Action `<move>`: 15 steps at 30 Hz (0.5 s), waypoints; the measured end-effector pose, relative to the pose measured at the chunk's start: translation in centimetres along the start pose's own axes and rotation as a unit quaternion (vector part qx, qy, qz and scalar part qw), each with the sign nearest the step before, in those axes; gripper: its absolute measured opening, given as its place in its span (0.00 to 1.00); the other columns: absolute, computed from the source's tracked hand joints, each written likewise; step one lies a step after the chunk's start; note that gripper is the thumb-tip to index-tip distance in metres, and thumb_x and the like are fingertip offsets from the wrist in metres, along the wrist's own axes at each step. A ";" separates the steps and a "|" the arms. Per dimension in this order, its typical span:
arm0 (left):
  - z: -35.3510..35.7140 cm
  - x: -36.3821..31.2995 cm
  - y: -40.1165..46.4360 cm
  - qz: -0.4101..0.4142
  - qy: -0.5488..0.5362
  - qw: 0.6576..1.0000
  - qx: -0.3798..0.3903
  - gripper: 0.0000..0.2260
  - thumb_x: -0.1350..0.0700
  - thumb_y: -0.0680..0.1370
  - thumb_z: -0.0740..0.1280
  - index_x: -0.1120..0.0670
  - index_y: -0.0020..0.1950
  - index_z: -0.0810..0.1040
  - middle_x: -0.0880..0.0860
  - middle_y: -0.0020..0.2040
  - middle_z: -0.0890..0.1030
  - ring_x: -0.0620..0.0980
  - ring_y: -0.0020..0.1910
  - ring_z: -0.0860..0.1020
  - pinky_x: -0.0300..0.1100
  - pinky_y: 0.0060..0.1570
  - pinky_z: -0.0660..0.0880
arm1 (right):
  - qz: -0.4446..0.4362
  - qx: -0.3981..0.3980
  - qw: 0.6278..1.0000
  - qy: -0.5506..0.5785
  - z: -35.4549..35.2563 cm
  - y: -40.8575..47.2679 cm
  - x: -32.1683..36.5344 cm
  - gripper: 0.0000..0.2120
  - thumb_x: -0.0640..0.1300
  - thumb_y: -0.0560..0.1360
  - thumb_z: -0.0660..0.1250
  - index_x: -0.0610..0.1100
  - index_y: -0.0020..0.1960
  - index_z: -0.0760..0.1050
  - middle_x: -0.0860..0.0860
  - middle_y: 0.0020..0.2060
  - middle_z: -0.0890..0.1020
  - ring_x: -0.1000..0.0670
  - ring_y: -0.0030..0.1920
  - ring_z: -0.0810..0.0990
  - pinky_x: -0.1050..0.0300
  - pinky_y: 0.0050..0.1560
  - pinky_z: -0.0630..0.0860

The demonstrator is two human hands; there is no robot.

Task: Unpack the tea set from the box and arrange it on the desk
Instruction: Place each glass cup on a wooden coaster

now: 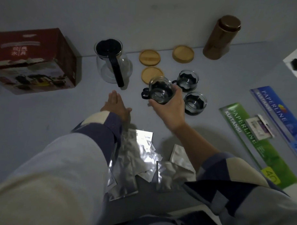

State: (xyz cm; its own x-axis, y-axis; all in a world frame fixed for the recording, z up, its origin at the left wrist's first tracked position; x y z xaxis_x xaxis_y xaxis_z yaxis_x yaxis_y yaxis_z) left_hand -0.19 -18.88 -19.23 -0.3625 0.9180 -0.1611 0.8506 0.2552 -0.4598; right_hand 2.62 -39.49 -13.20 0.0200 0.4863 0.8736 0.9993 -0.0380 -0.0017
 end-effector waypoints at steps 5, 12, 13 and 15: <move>1.3 -0.3 -1.0 0.030 0.023 0.992 -0.120 0.30 0.45 0.83 0.44 0.61 0.78 0.42 0.58 0.79 0.41 0.54 0.79 0.42 0.48 0.77 0.43 | -0.039 -0.008 0.999 -0.030 -0.1 4.1 3.5 0.42 0.53 0.62 0.78 0.44 0.69 0.64 0.46 0.62 0.75 0.46 0.63 0.74 0.51 0.63 0.74; 1.5 0.4 -0.9 0.049 -0.011 0.976 -0.211 0.32 0.43 0.79 0.44 0.60 0.79 0.51 0.56 0.79 0.51 0.52 0.79 0.50 0.46 0.76 0.45 | -0.017 0.028 0.997 -0.075 2.2 11.5 5.2 0.42 0.53 0.64 0.78 0.43 0.71 0.62 0.45 0.64 0.73 0.45 0.67 0.70 0.54 0.63 0.71; 1.6 0.5 -0.9 0.049 -0.015 0.975 -0.218 0.32 0.43 0.78 0.45 0.59 0.79 0.52 0.56 0.79 0.52 0.52 0.79 0.51 0.46 0.76 0.46 | -0.009 0.029 0.997 -0.074 2.8 12.5 5.1 0.42 0.53 0.64 0.78 0.43 0.70 0.62 0.44 0.64 0.73 0.45 0.67 0.70 0.54 0.63 0.72; 1.7 0.7 -0.7 0.048 -0.018 0.973 -0.224 0.33 0.42 0.78 0.44 0.59 0.79 0.53 0.55 0.79 0.53 0.52 0.78 0.52 0.46 0.76 0.46 | 0.004 0.025 0.998 -0.063 4.1 14.5 4.6 0.42 0.52 0.63 0.78 0.43 0.70 0.62 0.44 0.64 0.73 0.45 0.67 0.71 0.54 0.63 0.72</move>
State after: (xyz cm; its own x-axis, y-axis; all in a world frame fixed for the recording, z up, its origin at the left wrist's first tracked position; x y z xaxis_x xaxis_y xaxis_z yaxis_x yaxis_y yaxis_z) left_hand -1.63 -18.95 -20.51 -0.2799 0.9350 -0.2180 0.9589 0.2834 -0.0156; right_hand 17.30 -34.25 -11.16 0.0296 0.5926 0.8049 0.9993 0.0001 -0.0368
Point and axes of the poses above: each hand's wrist, its own y-axis towards the middle knuckle, its own z-axis out of the palm, x = y × z, the point moved 7 cm from there along y, towards the middle knuckle
